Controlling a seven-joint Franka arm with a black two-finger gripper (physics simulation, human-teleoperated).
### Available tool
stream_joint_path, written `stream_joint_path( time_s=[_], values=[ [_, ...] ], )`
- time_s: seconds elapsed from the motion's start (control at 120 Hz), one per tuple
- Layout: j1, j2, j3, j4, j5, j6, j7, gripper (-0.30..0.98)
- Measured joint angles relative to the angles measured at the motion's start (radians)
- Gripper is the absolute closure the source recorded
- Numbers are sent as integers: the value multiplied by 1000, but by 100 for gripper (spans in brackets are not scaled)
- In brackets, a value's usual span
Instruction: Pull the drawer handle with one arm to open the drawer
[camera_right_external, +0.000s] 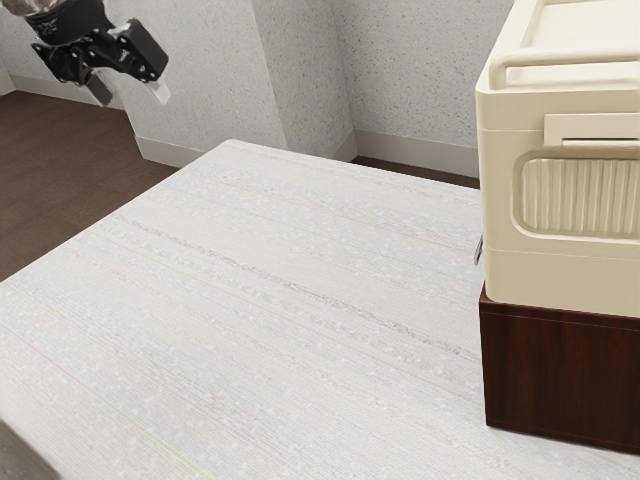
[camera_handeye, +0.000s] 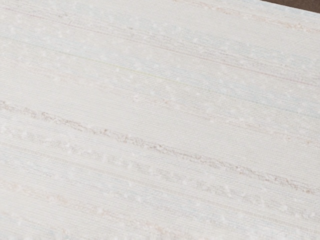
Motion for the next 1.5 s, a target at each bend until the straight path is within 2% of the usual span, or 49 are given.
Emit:
stream_joint_path(
  time_s=[0.042,0.1,0.208,0.267,0.325,0.442,0.517,0.617,0.717,0.808,1.075,1.5],
  values=[
    [12,-104,7,-110,-4,4,-5,0],
    [-96,-246,61,-292,-57,30,-12,0],
    [-489,-463,331,-597,-99,72,-24,0],
    [-627,-557,423,-719,-107,70,-32,0],
    [-686,-633,479,-795,-112,59,-45,0],
    [-709,-653,520,-873,-117,97,-76,0],
    [-714,-641,552,-935,-137,163,-111,0],
    [-703,-538,572,-925,-238,247,-155,0],
    [-702,-343,566,-794,-328,320,-192,0],
    [-706,-170,560,-670,-374,361,-222,0],
    [-723,-1,535,-557,-453,415,-291,0],
    [-777,143,497,-454,-493,443,-358,0]
  ],
)
